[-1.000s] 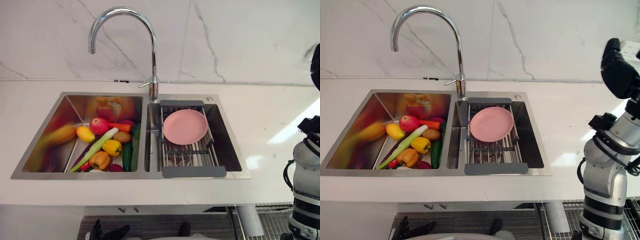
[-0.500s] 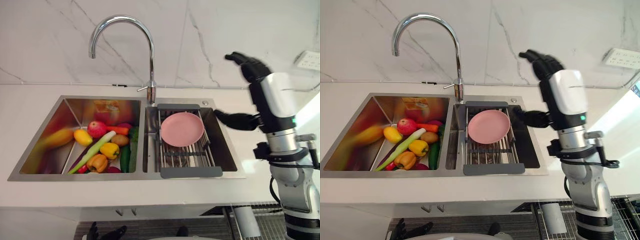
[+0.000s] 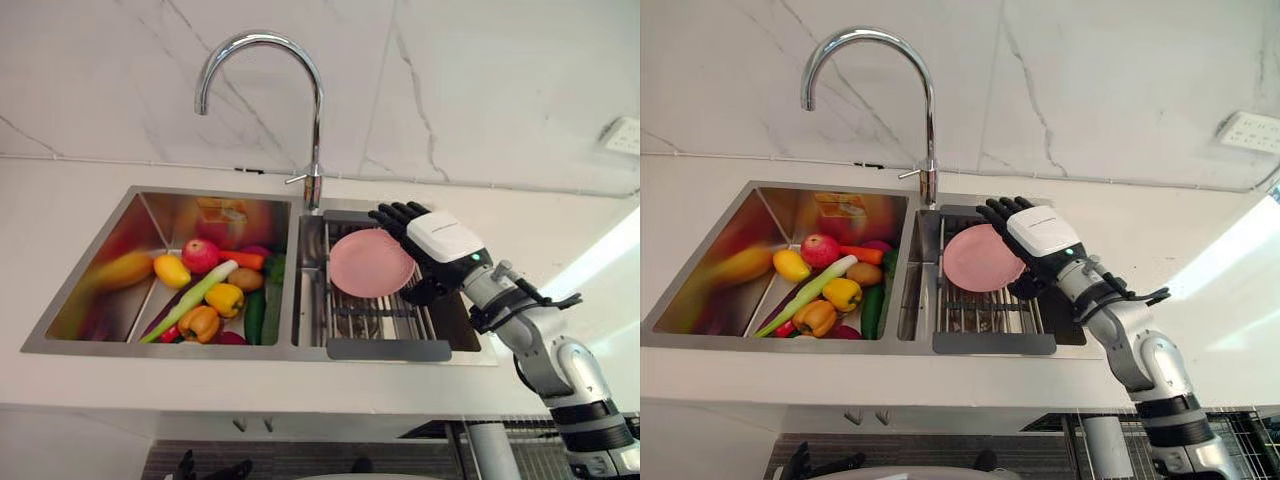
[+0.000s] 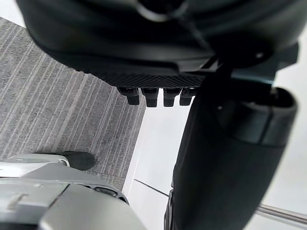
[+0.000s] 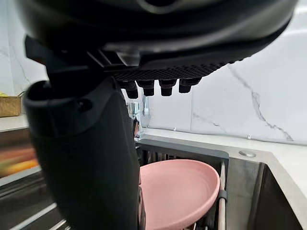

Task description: Walk over to the sink, pick up the cup, carry it to the dishwasher, place the cup inside the dishwasher, then close the dishwasher door

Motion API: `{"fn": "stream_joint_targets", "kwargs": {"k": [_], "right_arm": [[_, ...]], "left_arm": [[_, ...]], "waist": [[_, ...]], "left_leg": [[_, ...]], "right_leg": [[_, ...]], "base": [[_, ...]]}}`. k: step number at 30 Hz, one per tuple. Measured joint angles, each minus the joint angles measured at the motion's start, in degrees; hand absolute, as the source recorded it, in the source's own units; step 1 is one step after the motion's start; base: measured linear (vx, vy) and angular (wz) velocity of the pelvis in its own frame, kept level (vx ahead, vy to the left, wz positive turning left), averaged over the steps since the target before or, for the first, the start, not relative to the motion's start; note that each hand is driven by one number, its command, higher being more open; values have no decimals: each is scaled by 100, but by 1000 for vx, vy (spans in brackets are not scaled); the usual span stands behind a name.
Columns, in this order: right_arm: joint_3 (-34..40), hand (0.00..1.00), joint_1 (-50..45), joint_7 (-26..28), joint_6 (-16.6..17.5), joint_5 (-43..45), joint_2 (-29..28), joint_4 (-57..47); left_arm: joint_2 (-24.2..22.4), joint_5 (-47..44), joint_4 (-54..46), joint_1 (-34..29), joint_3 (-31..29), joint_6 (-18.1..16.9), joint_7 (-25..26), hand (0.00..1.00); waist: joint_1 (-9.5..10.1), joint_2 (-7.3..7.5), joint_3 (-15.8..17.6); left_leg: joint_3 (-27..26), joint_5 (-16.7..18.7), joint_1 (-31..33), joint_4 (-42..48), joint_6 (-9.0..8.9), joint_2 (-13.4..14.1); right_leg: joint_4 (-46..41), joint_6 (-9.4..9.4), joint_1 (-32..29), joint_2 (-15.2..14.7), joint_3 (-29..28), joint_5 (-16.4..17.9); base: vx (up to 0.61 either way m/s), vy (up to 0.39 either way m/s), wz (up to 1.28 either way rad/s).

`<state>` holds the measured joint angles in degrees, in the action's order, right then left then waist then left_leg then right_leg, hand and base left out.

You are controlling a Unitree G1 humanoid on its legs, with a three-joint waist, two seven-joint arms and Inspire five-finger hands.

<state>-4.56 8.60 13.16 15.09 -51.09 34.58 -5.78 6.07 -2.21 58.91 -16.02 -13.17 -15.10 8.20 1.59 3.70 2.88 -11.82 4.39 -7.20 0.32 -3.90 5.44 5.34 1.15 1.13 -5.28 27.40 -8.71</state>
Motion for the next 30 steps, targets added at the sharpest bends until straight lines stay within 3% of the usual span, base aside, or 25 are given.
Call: {"fn": "stream_joint_targets", "kwargs": {"k": [7,14,29,30], "right_arm": [[-487,100,82,-4,-9,-495,89,550],[-497,100,223,-28,-38,-727,112,758],[-825,100,524,-904,-318,-1676,135,1238],[-830,0,537,-970,-319,-1744,135,1249]], "left_arm": [[2,9,-10,-32,8,43,-34,100],[9,9,-56,-32,9,46,-94,100],[28,8,-84,-33,135,52,-88,100],[28,8,-96,-33,159,52,-88,100]], "waist": [[44,-24,70],[48,-41,183],[78,-114,249],[83,-125,259]], "left_leg": [[33,-6,21,-1,-1,-4],[50,-6,27,-1,0,-11],[74,-8,31,2,2,-15],[77,-8,31,2,2,-15]], "right_leg": [[0,5,0,-10,58,4],[0,7,3,-19,80,5],[0,9,13,-27,101,6],[0,9,14,-28,105,6]], "base": [[-2,5,2],[0,0,0],[0,0,0],[0,0,0]]}}
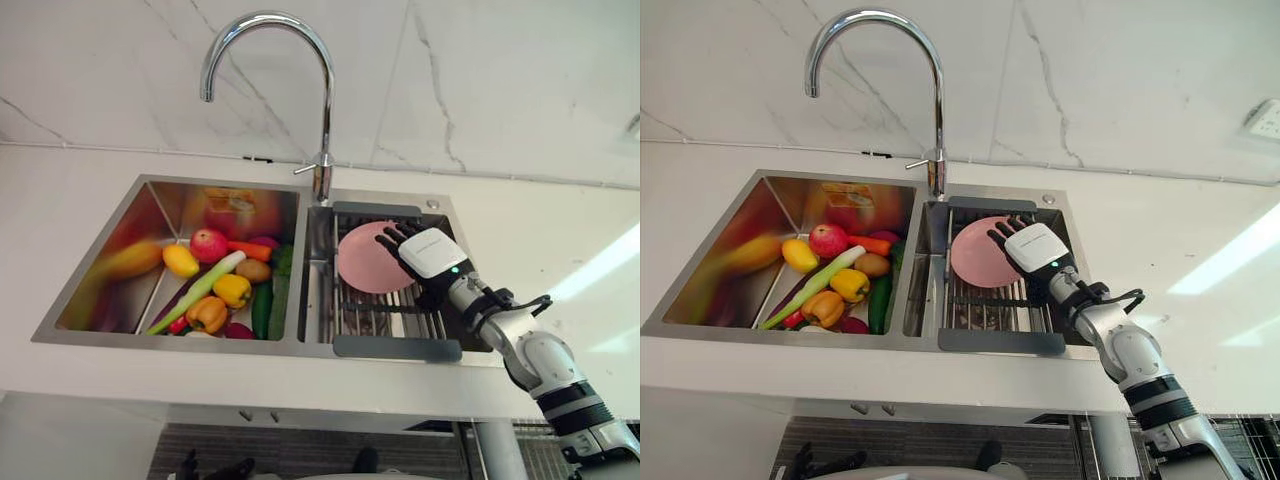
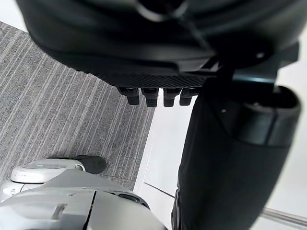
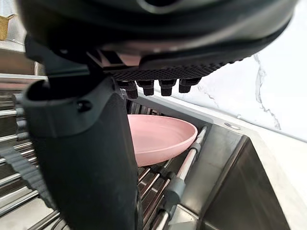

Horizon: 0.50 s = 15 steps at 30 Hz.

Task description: Walk over to the sink, pick up the cup, carry it to the dishwasher, place the cup inside the dishwasher, then close the dishwasher door

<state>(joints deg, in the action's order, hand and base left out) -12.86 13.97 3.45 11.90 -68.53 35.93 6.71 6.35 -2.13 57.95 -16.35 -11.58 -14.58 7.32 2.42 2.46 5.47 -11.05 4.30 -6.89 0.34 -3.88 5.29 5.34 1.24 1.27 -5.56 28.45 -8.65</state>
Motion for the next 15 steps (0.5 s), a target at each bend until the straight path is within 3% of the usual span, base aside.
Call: {"fn": "stream_joint_targets", "kwargs": {"k": [12,15], "right_arm": [[-483,0,335,-885,-157,-539,-51,848],[-502,0,609,-1326,-381,-603,-125,983]], "left_arm": [[1,0,-43,1,71,5,-2,100],[1,0,-56,0,79,13,-1,100]], "waist": [[103,-9,11],[102,-12,13]], "left_leg": [[71,-19,31,-11,8,-12],[72,-25,21,-12,8,-15]], "right_leg": [[0,7,5,-17,69,5],[0,7,13,-19,68,5]], "base": [[0,0,2],[0,0,0]]}}
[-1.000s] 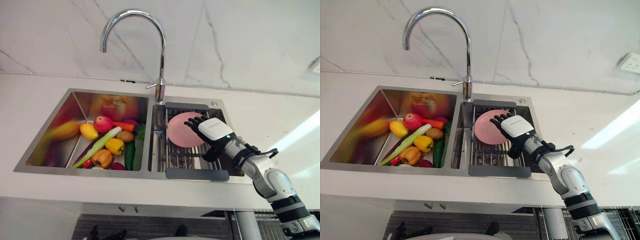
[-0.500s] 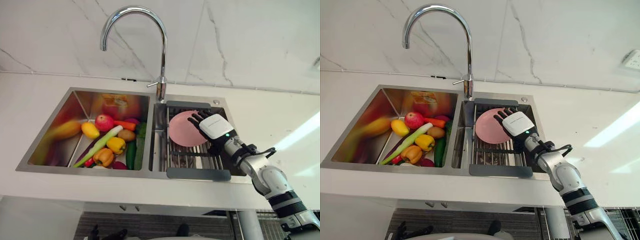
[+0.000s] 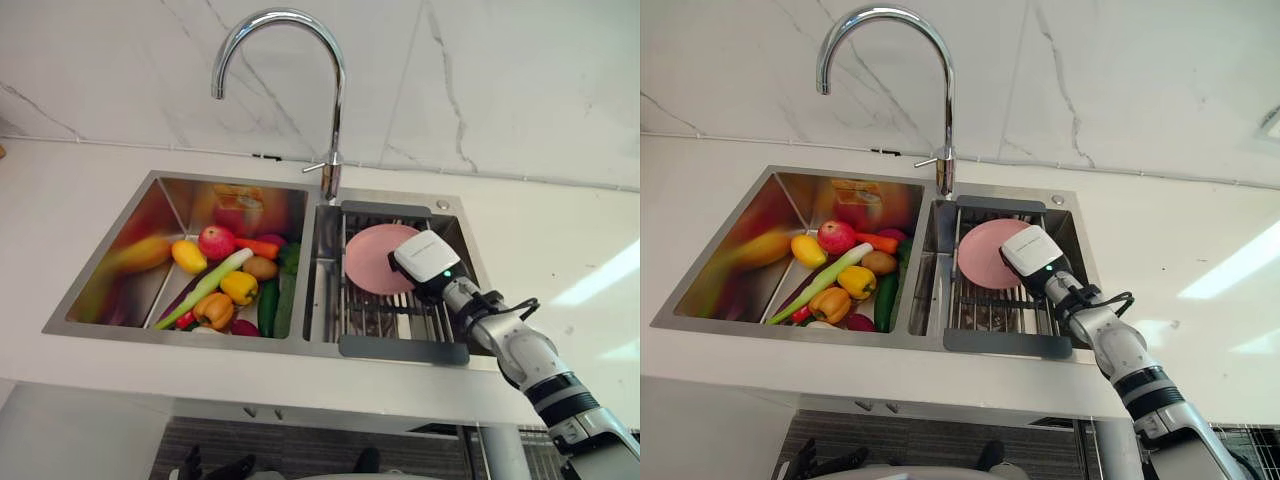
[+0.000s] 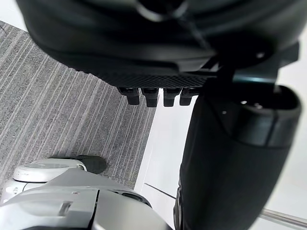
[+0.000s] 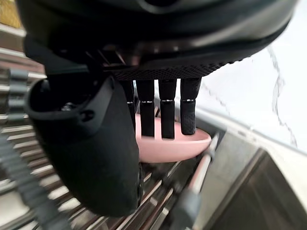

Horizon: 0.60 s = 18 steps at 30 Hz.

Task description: Walk over to the sink, pick up the cup, carry it to the dishwasher, place the cup inside the dishwasher, then close the dishwasher door

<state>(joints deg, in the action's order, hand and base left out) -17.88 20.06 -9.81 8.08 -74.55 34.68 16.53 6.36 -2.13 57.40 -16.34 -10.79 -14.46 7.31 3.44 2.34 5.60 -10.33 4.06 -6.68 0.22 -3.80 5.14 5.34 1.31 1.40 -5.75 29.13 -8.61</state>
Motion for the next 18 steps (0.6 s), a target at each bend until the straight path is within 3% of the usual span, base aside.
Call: {"fn": "stream_joint_targets", "kwargs": {"k": [5,9,18], "right_arm": [[-165,0,220,-540,-242,-149,-113,421],[-164,0,220,-802,-362,95,-208,481],[-20,0,141,-844,-334,960,-214,96]], "left_arm": [[-14,-2,-86,28,12,23,2,100],[-16,-2,-91,28,6,16,11,100],[-39,0,-89,13,-10,-44,12,100]], "waist": [[101,19,110],[62,3,151],[14,-37,183]], "left_leg": [[32,-7,-31,-1,-2,-3],[29,-10,-31,-4,-1,-3],[10,-10,-37,-6,-1,-4]], "right_leg": [[0,1,56,-10,33,1],[0,2,52,-9,31,-1],[0,5,44,-8,-17,-3]], "base": [[0,1,3],[0,0,0],[0,0,0]]}}
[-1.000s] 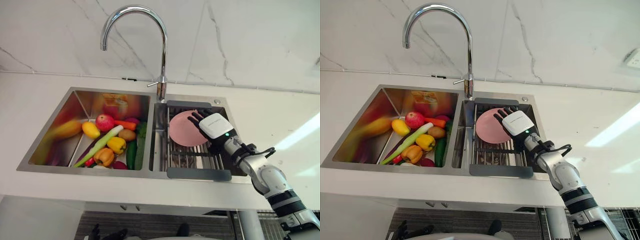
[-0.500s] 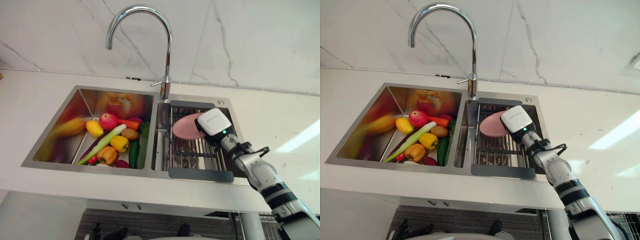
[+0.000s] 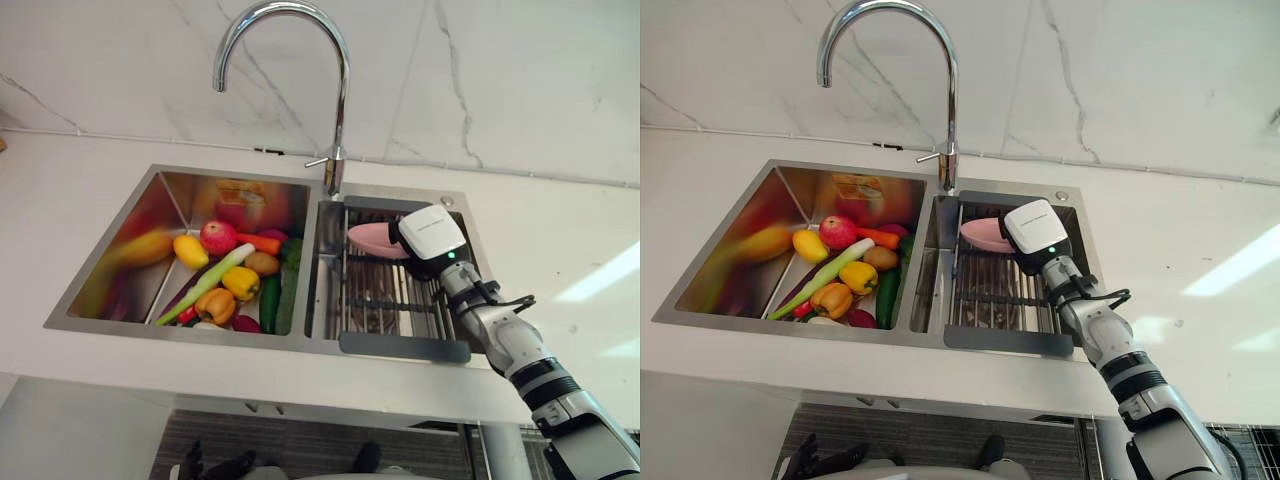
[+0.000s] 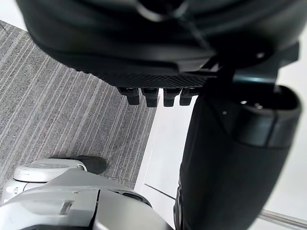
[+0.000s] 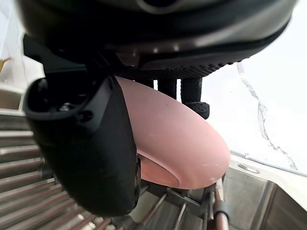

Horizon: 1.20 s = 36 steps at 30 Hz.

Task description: Walk over to the sink, pick up the cup, carry it to the dishwasher, place the cup inside the dishwasher, then close the dishwasher door

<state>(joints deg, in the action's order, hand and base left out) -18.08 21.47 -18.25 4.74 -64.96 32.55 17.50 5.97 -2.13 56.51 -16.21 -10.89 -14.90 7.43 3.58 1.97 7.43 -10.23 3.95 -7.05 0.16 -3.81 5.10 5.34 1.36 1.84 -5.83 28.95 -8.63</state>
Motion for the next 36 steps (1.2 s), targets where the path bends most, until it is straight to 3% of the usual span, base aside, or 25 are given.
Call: {"fn": "stream_joint_targets", "kwargs": {"k": [8,19,21,22,23,25,27,29,30,31,32,33,34,35,36], "right_arm": [[1050,0,-451,-188,108,1004,-45,-1179],[2090,0,-946,-431,93,1339,-120,-2487],[2205,0,-1053,-446,68,1376,-124,-2632],[2208,0,-1086,-443,51,1411,-121,-2696],[2209,0,-1085,-444,117,1419,-120,-2765],[2234,0,-1140,-444,252,1406,-119,-2905],[2505,0,-1459,-472,324,1400,-121,-3105],[3122,0,-1944,-541,225,1404,-187,-3150],[3320,0,-2070,-602,143,1406,-250,-3151],[3568,0,-2194,-759,-71,1419,-451,-3104],[3554,0,-2049,-947,-152,1411,-571,-2927],[3507,0,-1981,-1013,-141,1400,-569,-2846],[3356,0,-1829,-1142,-93,1350,-567,-2626],[3120,0,-1572,-1300,-41,1287,-564,-2322],[3009,0,-1428,-1335,-12,1277,-563,-2178]], "left_arm": [[-5,0,0,-44,-2,-91,10,100],[-4,122,2,35,16,-223,105,100],[-33,225,-18,20,89,-261,96,100],[-58,219,-87,-51,194,-295,88,100],[-122,208,-256,-167,236,-312,82,100],[-152,139,-287,-243,233,-320,51,100],[-113,1,-274,-198,250,-320,-43,100],[20,-74,-224,-72,373,-131,-153,100],[24,-73,-226,-46,362,-85,-194,100],[-28,-72,-251,-14,355,-47,-251,100],[-34,-133,-329,-90,351,-57,-246,100],[-35,-169,-377,-116,342,-55,-235,100],[-54,-344,-410,-158,335,79,-127,100],[-72,-578,-415,-224,345,152,50,100],[-58,-647,-415,-236,351,167,125,100]], "waist": [[-91,-47,31],[-191,-59,37],[-133,-124,76],[-103,-236,100],[-31,-388,102],[0,-490,125],[-105,-459,161],[-404,-354,232],[-449,-372,230],[-423,-558,185],[-301,-520,224],[-262,-496,244],[-209,-470,262],[-121,-463,257],[-86,-452,251]], "left_leg": [[-55,7,-36,-10,1,1],[8,51,78,225,-2,70],[-54,256,124,592,3,76],[-16,614,308,1221,21,168],[137,963,476,1736,39,260],[394,1230,566,1991,73,223],[459,1357,630,2023,144,120],[350,1401,723,2177,230,21],[331,1378,802,2228,259,46],[121,1268,852,2104,309,251],[-395,1209,802,1976,302,416],[-620,1208,748,1979,302,487],[-1032,1208,585,1968,297,615],[-1406,1204,451,1965,273,784],[-1548,1201,429,1972,238,884]], "right_leg": [[0,2,-4,8,-56,-3],[-4,-12,22,69,-41,-9],[-27,-34,56,104,-200,-22],[-33,-69,36,202,-402,-45],[-29,-116,-54,326,-779,-105],[-35,-153,-296,456,-1383,-307],[-43,-24,-522,481,-1886,-442],[-48,229,-647,441,-2224,-430],[-27,301,-706,452,-2195,-194],[-252,443,-887,496,-1876,310],[-1551,-209,-1377,239,-1094,664],[-2121,-410,-1477,35,-693,845],[-2956,-630,-1385,-436,120,1182],[-3328,-709,-1220,-741,569,1344],[-3352,-675,-1148,-805,663,1369]], "base": [[0,0,-2],[-12,2,1],[-37,45,-35],[-81,90,-101],[-89,115,-129],[-101,169,-173],[-120,139,-130],[-90,128,-48],[-97,90,-35],[-82,75,-102],[-72,66,-135],[-63,75,-170],[-72,28,-161],[-61,11,-156],[-50,-64,-141]]}}
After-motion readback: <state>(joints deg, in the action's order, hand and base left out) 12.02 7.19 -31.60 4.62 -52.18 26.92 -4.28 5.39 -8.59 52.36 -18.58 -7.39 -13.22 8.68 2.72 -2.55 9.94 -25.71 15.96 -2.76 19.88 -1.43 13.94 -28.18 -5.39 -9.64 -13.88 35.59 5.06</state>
